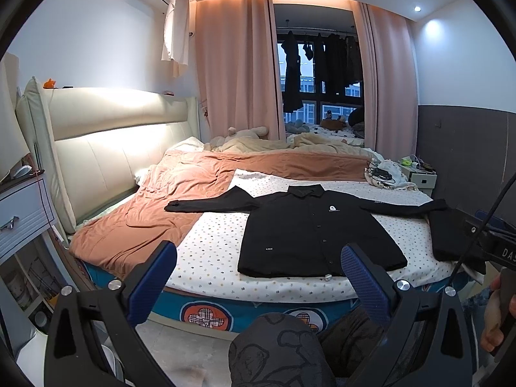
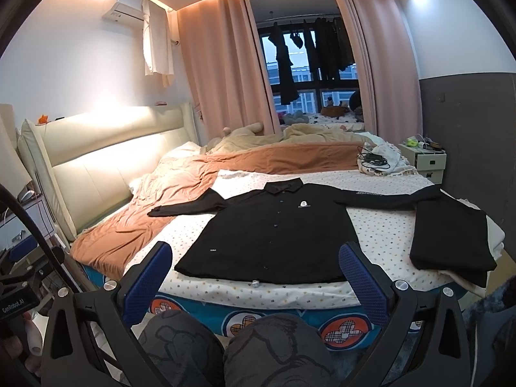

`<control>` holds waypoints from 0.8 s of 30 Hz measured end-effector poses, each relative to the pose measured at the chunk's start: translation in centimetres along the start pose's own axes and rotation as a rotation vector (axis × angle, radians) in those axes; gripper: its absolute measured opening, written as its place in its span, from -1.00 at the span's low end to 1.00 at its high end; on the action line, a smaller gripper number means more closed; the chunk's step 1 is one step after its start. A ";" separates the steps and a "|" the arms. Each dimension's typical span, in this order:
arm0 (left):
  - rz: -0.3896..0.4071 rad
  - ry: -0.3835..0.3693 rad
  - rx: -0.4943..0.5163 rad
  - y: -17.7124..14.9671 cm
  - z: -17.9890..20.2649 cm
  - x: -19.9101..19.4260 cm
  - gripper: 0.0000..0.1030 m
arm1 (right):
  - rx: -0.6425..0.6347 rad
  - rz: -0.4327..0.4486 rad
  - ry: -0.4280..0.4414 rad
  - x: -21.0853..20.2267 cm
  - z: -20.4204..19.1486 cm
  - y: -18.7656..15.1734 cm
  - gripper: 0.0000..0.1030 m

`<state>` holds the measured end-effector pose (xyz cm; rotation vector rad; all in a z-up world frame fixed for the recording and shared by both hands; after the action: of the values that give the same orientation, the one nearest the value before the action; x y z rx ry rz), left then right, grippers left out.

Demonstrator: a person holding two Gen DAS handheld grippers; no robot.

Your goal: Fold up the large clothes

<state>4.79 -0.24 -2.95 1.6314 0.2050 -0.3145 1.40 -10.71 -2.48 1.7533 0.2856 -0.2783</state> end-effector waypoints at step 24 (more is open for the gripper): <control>-0.031 -0.001 -0.008 -0.6 -0.1 2.3 1.00 | 0.013 -0.034 0.003 1.6 0.4 0.3 1.00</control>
<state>6.78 -0.19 -4.25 1.6213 0.2308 -0.3372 2.97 -11.09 -2.83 1.7626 0.3164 -0.3029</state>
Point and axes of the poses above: each gripper's, at about its wrist camera, not at the fingertips, and x roughly the way its jaws point, z to its right, y to its top, the point moved 8 cm from there along x, roughly the way its jaws point, and after that the axes turned 4 degrees about x, right-handed, at the moved point
